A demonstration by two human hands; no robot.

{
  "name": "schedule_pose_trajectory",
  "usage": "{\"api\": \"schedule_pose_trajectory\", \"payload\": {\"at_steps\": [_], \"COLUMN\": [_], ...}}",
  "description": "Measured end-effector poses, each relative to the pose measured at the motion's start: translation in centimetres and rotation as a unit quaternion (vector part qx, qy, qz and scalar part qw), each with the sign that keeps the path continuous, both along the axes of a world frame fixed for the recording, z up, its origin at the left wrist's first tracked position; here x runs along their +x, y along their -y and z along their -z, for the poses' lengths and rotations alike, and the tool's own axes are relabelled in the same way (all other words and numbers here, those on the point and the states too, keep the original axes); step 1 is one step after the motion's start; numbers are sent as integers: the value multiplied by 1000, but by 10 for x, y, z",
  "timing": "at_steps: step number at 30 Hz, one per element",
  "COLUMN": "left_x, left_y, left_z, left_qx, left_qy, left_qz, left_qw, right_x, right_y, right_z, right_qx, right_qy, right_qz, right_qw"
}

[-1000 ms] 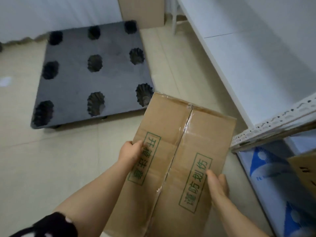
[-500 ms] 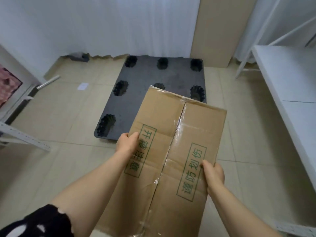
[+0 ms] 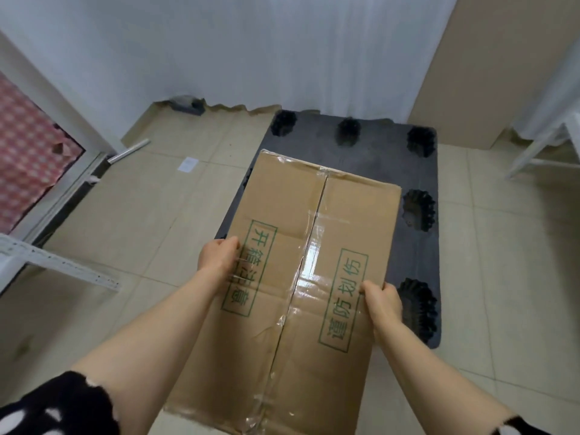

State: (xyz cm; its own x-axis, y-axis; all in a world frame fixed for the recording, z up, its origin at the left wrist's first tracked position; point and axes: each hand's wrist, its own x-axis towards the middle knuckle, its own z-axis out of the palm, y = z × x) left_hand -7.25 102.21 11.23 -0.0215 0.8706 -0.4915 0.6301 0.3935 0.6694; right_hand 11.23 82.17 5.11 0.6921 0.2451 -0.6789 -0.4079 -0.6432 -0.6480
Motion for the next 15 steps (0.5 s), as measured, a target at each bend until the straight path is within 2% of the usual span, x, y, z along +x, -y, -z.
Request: {"api": "schedule_pose_trajectory", "payload": {"at_steps": [6,10,13,15], "left_x": [9,21,23,23], "left_y": [-109,-197,-259,-295], "left_z": [38,74,98,110], "left_qx": [-16,-22,-43,-63], "left_qy": [-15,-51,-77,-65], "left_qz": [-9,38,102,107], "left_qw": [1000,998,991,990], "right_x": [16,19,19,17], "right_y": [-107,-184,-241,-274], "right_z": [29,55,76,88], "right_qx": [9,12,-20,-39], "right_qy": [20,9,16,13], "right_qz": [-25,-13,0,7], "right_qw": [999,1000,1000,999]}}
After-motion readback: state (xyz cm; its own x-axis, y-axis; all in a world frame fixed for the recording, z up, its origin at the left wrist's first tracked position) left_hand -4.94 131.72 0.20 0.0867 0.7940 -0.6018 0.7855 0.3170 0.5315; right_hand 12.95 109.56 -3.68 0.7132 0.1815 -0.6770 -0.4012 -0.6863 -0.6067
